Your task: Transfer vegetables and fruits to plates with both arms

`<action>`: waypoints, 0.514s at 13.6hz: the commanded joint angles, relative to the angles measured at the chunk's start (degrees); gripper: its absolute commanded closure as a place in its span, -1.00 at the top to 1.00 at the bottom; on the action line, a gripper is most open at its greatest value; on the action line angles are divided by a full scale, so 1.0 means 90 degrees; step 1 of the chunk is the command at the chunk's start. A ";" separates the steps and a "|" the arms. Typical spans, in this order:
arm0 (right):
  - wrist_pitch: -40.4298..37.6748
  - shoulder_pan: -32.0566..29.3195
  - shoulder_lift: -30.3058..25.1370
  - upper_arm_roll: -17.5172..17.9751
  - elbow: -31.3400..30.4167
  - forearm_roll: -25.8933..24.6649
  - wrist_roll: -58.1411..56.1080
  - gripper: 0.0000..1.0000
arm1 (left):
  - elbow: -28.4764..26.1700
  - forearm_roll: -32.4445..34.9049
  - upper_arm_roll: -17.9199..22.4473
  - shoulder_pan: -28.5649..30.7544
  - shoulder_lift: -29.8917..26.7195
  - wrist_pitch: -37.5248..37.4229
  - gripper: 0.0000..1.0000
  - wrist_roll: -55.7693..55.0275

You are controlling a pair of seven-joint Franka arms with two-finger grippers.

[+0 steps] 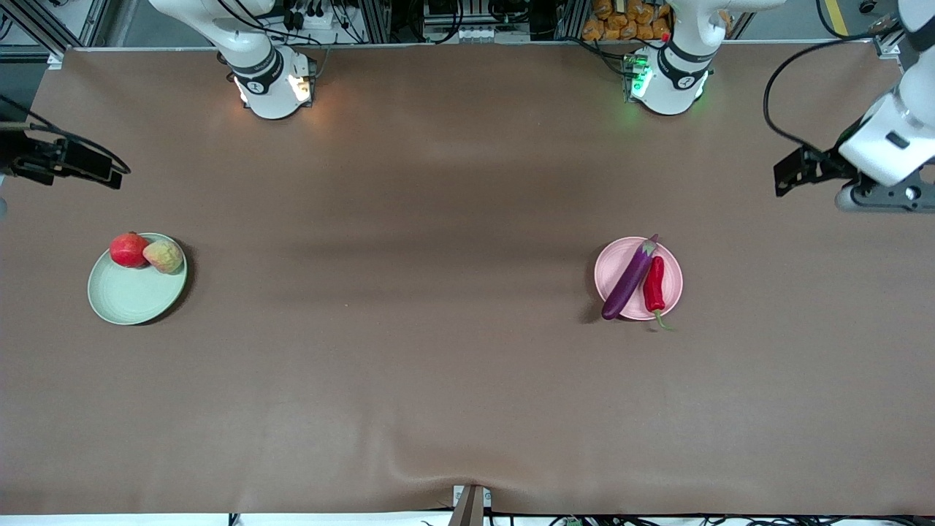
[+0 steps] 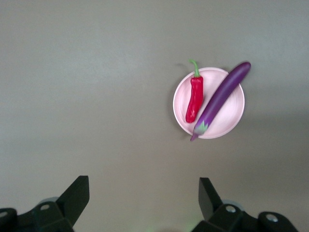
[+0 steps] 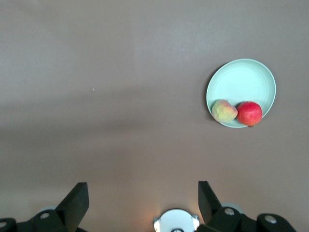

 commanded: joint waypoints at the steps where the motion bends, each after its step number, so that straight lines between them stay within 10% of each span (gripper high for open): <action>1: 0.0979 -0.0135 -0.1381 -0.0011 -0.1999 0.0010 -0.0154 1.00 | 0.0345 -0.0038 -0.0174 0.0059 0.0013 -0.0500 1.00 0.0220; 7: 0.0835 -0.0087 -0.1276 0.0009 -0.1798 0.0030 -0.0233 1.00 | 0.1047 -0.0174 -0.0321 -0.0009 0.0295 -0.1008 1.00 0.0132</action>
